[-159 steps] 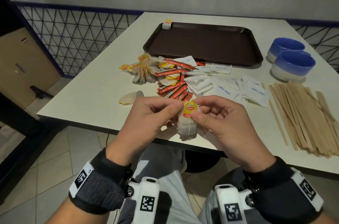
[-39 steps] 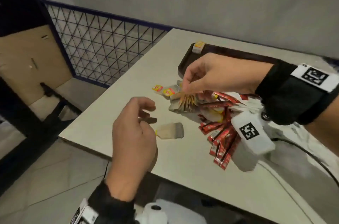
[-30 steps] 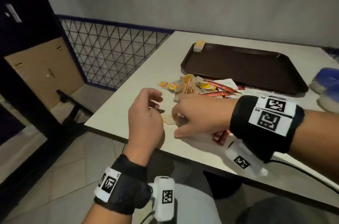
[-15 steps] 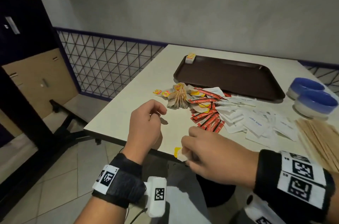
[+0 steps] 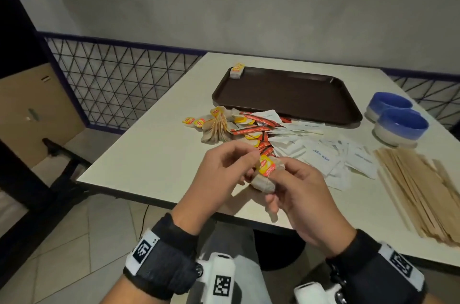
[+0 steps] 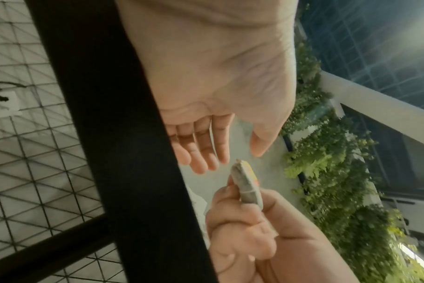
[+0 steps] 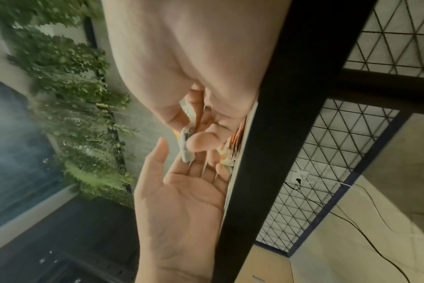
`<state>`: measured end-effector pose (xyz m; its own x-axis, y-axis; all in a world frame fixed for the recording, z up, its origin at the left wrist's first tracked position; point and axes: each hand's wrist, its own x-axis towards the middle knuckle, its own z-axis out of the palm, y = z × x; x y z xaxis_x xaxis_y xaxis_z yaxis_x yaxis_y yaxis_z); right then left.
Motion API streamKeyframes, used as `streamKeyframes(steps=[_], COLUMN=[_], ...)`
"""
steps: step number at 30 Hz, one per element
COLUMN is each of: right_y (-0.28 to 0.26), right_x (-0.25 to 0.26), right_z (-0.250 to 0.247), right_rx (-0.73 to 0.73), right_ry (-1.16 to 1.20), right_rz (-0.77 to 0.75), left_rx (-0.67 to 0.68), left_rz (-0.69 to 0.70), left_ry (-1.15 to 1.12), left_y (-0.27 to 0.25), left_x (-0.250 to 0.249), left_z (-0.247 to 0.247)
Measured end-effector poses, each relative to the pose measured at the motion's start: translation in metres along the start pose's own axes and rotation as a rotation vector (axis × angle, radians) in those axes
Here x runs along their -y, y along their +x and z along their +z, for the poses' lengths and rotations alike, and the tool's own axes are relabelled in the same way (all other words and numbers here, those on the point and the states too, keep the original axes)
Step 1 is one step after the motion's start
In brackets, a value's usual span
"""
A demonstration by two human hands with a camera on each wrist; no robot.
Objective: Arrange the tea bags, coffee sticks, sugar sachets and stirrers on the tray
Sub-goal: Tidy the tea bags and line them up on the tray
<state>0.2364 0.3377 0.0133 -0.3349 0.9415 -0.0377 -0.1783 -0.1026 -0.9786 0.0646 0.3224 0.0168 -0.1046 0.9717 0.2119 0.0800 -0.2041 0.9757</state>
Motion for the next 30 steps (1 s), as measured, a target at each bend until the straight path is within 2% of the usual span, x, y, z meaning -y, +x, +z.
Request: streamKeyframes(steps=[6, 14, 20, 30], right_y=[-0.0002, 0.0006, 0.0014, -0.0017], right_x=[-0.0034, -0.006, -0.0087, -0.0047], right_z=[0.0012, -0.0025, -0.0024, 0.0019], right_rx=[0.041, 0.012, -0.024, 0.003], right_ry=[-0.104, -0.029, -0.061, -0.214], right_rz=[-0.045, -0.073, -0.045, -0.037], left_rx=[-0.014, -0.061, -0.036, -0.03], left_rz=[0.012, 0.008, 0.011, 0.024], left_ry=[0.021, -0.054, -0.056, -0.057], left_y=[-0.0035, -0.0032, -0.0038, -0.0065], left_x=[0.0025, 0.0054, 0.0055, 0.0049], left_z=[0.0007, -0.0004, -0.0003, 0.0005])
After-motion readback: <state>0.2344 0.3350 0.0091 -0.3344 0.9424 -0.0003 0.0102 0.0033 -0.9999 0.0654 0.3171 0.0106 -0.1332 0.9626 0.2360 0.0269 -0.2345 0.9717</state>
